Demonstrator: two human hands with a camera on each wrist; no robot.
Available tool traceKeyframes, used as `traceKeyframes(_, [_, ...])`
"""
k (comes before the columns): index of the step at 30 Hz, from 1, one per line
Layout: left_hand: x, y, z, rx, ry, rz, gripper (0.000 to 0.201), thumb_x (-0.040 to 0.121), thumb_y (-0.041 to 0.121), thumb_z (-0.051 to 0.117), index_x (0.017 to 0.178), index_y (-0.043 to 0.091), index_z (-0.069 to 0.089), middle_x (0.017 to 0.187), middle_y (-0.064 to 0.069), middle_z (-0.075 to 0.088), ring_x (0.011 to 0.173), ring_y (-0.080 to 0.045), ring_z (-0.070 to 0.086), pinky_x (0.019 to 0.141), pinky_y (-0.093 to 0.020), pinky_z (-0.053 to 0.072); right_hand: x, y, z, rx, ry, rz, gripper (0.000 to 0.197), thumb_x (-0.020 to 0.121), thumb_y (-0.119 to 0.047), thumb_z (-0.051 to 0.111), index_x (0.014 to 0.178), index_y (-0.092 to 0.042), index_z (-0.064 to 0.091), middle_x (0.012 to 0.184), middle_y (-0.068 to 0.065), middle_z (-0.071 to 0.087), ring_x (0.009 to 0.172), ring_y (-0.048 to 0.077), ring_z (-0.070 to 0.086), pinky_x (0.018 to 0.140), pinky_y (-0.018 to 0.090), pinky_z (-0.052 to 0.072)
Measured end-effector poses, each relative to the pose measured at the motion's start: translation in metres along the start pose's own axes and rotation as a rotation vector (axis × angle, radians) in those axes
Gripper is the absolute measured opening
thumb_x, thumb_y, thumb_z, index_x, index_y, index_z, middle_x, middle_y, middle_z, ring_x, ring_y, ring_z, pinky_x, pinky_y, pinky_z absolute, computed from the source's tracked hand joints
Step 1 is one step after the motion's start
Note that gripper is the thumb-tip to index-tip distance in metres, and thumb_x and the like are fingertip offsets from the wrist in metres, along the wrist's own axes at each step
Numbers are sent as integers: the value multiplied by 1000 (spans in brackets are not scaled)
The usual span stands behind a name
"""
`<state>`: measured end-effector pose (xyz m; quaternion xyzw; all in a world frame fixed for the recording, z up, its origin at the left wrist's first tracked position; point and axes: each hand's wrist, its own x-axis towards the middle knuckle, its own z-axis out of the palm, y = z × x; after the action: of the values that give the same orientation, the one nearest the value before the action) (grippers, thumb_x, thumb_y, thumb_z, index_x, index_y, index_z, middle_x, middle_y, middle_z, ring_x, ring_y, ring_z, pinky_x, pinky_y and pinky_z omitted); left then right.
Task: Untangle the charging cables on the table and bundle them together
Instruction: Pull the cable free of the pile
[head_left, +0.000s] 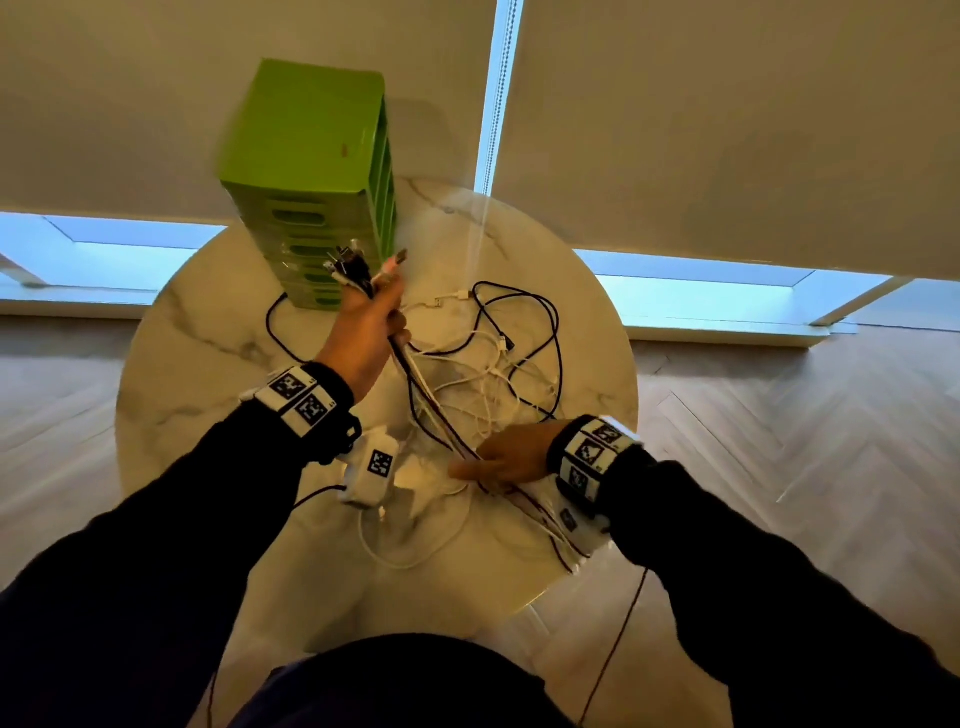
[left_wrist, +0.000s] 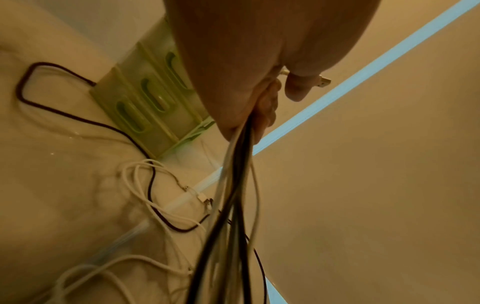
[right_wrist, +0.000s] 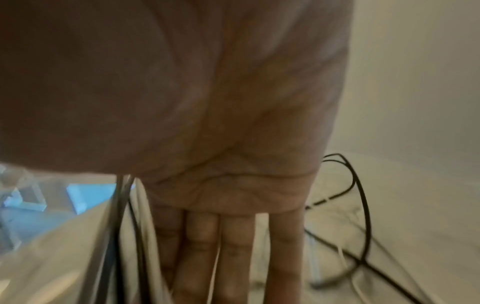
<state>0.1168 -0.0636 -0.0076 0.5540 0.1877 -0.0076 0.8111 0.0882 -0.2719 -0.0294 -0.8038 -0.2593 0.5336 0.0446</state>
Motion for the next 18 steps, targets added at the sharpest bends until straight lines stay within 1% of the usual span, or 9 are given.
traceKeyframes(2, [9,-1,-9,-20,2,-16,14,107,18,46,108,31,51,70,7,27,53,-6,27,55,-25,29,3,5,-40,144,100,-26,100,78,-90,11,93,-12,71,91,5,72,87,20,66,90,38,47])
traceKeyframes(3, [14,-3,-13,-10,2,-17,13,107,19,45,107,30,52,69,7,25,52,-6,26,56,-26,27,7,6,-60,193,163,-56,97,79,-89,12,83,-12,71,83,4,73,81,19,67,91,38,48])
traceKeyframes(5, [16,-9,-19,36,-11,-16,21,107,20,45,127,18,54,70,6,20,52,-6,25,55,-25,28,14,6,-94,244,249,-83,88,88,-82,20,59,-12,63,65,4,69,67,18,65,89,36,48])
traceKeyframes(7, [20,-13,-25,72,4,-37,33,107,19,44,139,11,46,70,6,21,52,-6,26,54,-23,30,27,3,-125,167,271,-28,86,94,-76,22,50,-11,56,58,4,64,64,20,63,87,36,46])
traceKeyframes(9, [21,-15,-31,52,4,-45,25,107,16,44,127,27,53,69,7,24,53,-6,26,55,-23,29,46,0,-147,-56,310,122,78,99,-67,27,65,-8,63,69,6,65,80,24,66,84,35,43])
traceKeyframes(11, [24,-17,-39,28,1,-64,17,107,15,44,110,29,53,68,7,24,54,-7,25,56,-26,27,65,-6,-162,-333,424,290,49,103,-49,41,103,-7,68,99,5,67,102,28,64,82,36,42])
traceKeyframes(13, [27,-21,-46,47,9,-80,17,107,15,45,95,27,48,66,7,25,53,-7,26,58,-29,26,79,-10,-170,-462,526,381,31,98,-30,50,121,-14,64,116,6,63,111,31,62,88,39,43])
traceKeyframes(16, [31,-26,-57,66,35,-112,12,107,16,46,99,25,45,67,5,25,53,-7,27,56,-27,28,101,-13,-173,-511,607,315,39,92,-19,55,131,-15,53,130,12,52,124,35,50,100,45,38])
traceKeyframes(18, [33,-28,-64,73,42,-121,15,107,15,46,94,22,42,68,3,22,52,-7,27,55,-27,28,121,-17,-167,-385,545,136,39,87,-17,61,125,-13,52,127,14,52,119,35,52,95,42,42])
